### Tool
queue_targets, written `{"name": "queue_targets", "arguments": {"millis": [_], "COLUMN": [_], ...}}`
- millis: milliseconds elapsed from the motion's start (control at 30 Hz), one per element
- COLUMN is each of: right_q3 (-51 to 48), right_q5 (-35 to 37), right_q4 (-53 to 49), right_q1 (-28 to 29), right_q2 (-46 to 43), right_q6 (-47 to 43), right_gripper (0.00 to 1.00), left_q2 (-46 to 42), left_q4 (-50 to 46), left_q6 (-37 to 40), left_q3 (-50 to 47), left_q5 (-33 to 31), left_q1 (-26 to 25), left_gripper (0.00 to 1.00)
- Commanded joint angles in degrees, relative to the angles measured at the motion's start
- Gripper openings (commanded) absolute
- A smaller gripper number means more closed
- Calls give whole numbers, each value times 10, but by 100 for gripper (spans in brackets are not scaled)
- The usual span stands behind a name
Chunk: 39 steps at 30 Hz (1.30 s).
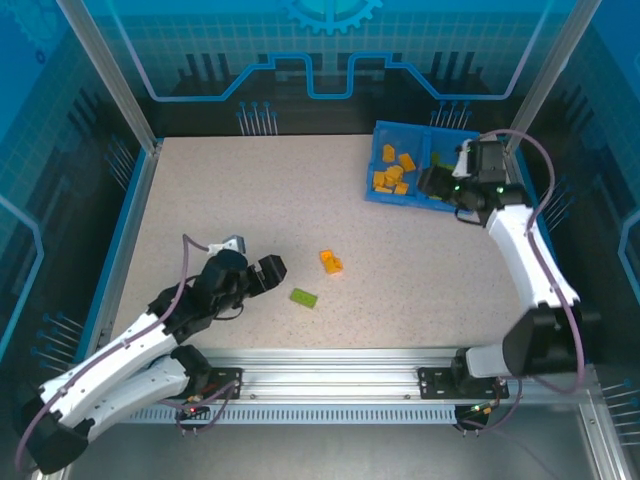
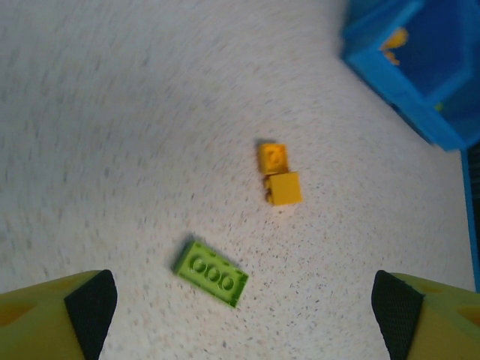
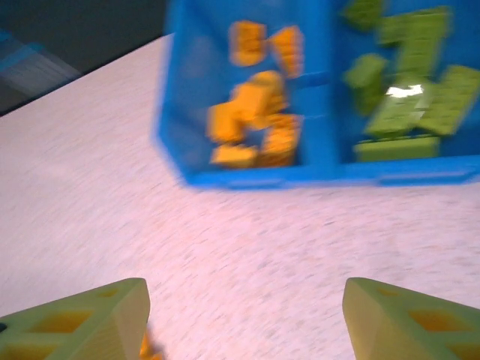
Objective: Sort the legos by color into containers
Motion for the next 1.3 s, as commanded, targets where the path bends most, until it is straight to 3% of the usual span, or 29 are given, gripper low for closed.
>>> {"name": "queue_targets", "arguments": {"millis": [0,233,333,500,600,733,867,1033,1267], "right_q3": [-43,-130,-137,-119,-85,-39,-14,-44,-171], "right_q5": [-19,-33,21,36,71,101,106,105,103], "right_q4": [-18,-3,-19,35,61,73,76,86,85], "right_q1": [84,243,310,356,365,365,366,358,277], "right_q2": [-46,-83,-47,55,136,229,279,236,52], "right_q6": [-19,19,-2,5,2,-2,8,27,74], "right_gripper": [72,75,77,78,82,84,82,83,85], "left_q2": [60,203,200,164,157,150,126,164,348], "left_q4": [-23,-73,-84,-80,-105,-159,-125,-69,-30], "left_q6": [-213,-277,-293,-289,-230,-216,-196,-115,-87], "left_q3": [19,97,97,76,88,96,66,80,202], "left_q5": [1,-29,-64,-92,-107,-130,-125,-117,-54], "left_q1": [-26,-75,-82,-82,-82,-82,-81,-79,-79], "left_gripper": [91,95,95,95,98,99,99,98,98]}}
